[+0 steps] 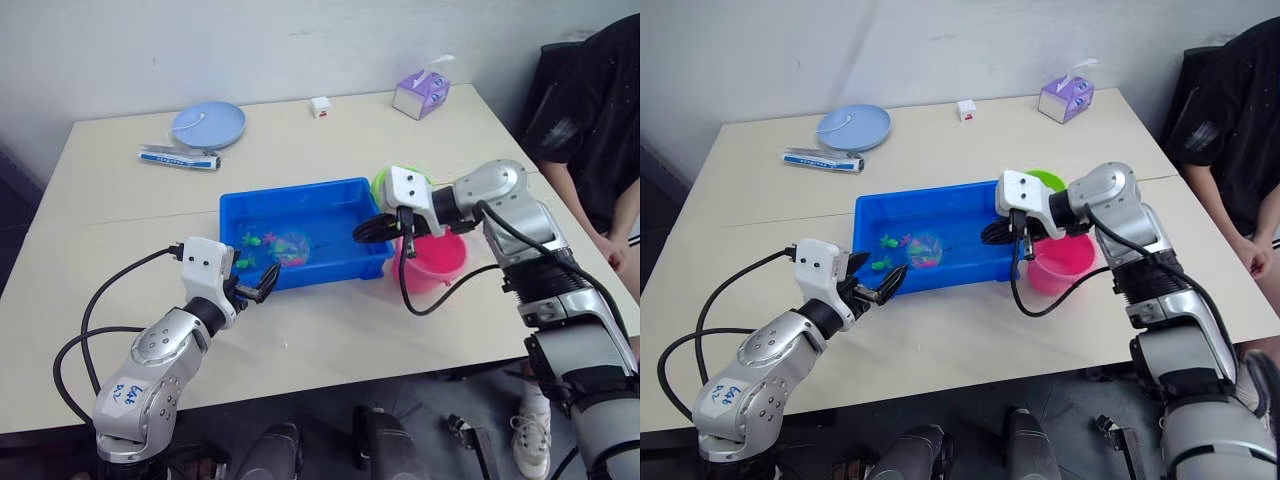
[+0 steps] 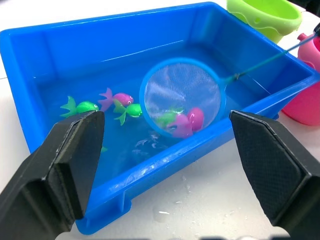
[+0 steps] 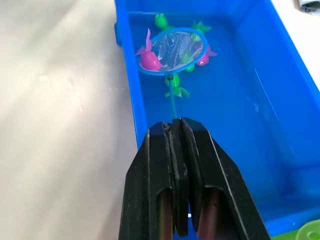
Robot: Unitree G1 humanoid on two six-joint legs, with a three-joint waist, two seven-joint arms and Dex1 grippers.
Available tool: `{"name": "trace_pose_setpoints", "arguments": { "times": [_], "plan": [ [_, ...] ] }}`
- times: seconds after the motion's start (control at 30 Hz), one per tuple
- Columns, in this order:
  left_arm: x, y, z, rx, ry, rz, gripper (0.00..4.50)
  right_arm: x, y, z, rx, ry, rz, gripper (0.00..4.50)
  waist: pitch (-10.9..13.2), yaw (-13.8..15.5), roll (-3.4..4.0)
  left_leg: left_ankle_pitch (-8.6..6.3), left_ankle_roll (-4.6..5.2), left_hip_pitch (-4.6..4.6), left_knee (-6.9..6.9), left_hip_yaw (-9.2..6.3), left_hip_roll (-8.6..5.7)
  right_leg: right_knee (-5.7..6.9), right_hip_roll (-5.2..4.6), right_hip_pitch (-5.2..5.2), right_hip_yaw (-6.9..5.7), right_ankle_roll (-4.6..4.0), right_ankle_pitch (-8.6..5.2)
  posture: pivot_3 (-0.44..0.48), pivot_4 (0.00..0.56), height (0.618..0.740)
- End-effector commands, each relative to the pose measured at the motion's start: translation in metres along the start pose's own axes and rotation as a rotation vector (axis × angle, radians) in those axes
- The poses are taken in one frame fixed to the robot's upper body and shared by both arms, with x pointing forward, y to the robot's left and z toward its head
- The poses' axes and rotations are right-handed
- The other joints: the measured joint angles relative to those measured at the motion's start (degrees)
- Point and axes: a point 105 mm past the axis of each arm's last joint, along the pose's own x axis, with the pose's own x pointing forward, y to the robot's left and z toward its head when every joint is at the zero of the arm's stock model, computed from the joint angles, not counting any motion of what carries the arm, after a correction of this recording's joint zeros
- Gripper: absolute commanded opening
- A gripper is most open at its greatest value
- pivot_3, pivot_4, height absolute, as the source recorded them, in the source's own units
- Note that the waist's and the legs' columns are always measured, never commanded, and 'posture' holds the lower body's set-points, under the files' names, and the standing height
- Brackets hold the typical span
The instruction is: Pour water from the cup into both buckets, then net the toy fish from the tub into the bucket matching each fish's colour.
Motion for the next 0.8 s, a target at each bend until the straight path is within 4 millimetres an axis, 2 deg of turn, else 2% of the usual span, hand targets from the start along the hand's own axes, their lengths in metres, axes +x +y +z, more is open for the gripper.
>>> {"name": "trace_pose_setpoints", "arguments": {
  "times": [0.03, 0.33, 0.47, 0.7, 0.8],
  "plan": [
    [0.000, 0.000, 0.006, 0.019, -0.029, -0.006, 4.30, -0.010, -0.003, 0.021, -0.003, -0.050, -0.008, 0.76, 0.0, 0.0, 0.00, 0.00, 0.00, 0.00, 0.00, 0.00, 0.00, 0.00, 0.00, 0.00, 0.00, 0.00, 0.00, 0.000, 0.150, 0.740],
    [0.006, -0.007, 0.014, 0.048, -0.059, -0.108, 4.30, -0.030, -0.010, 0.024, 0.081, -0.057, -0.090, 0.76, 0.0, 0.1, 0.00, 0.00, 0.00, -0.02, 0.00, -0.01, -0.01, 0.00, -0.02, -0.01, -0.01, 0.00, 0.00, 0.000, 0.150, 0.740],
    [0.014, -0.011, 0.026, 0.069, -0.085, -0.169, 4.30, -0.045, -0.014, 0.021, 0.108, -0.054, -0.163, 0.76, 0.0, 0.1, 0.00, 0.00, 0.00, -0.02, 0.01, -0.02, -0.01, 0.00, -0.02, -0.01, -0.03, 0.00, 0.00, 0.000, 0.150, 0.740],
    [0.024, -0.015, 0.035, 0.093, -0.094, -0.233, 4.30, -0.066, -0.019, 0.016, 0.137, -0.042, -0.272, 0.76, 0.0, 0.0, 0.00, 0.00, 0.00, -0.04, -0.05, -0.01, -0.01, -0.02, -0.02, -0.05, -0.02, 0.00, 0.00, 0.000, 0.150, 0.740],
    [0.029, -0.018, 0.041, 0.111, -0.105, -0.284, 4.30, -0.085, -0.020, 0.008, 0.178, -0.028, -0.347, 0.76, 0.0, 0.1, 0.00, 0.00, 0.00, -0.04, -0.04, -0.02, 0.00, -0.02, -0.01, -0.05, -0.03, 0.00, 0.00, 0.000, 0.150, 0.740]
  ]
}}
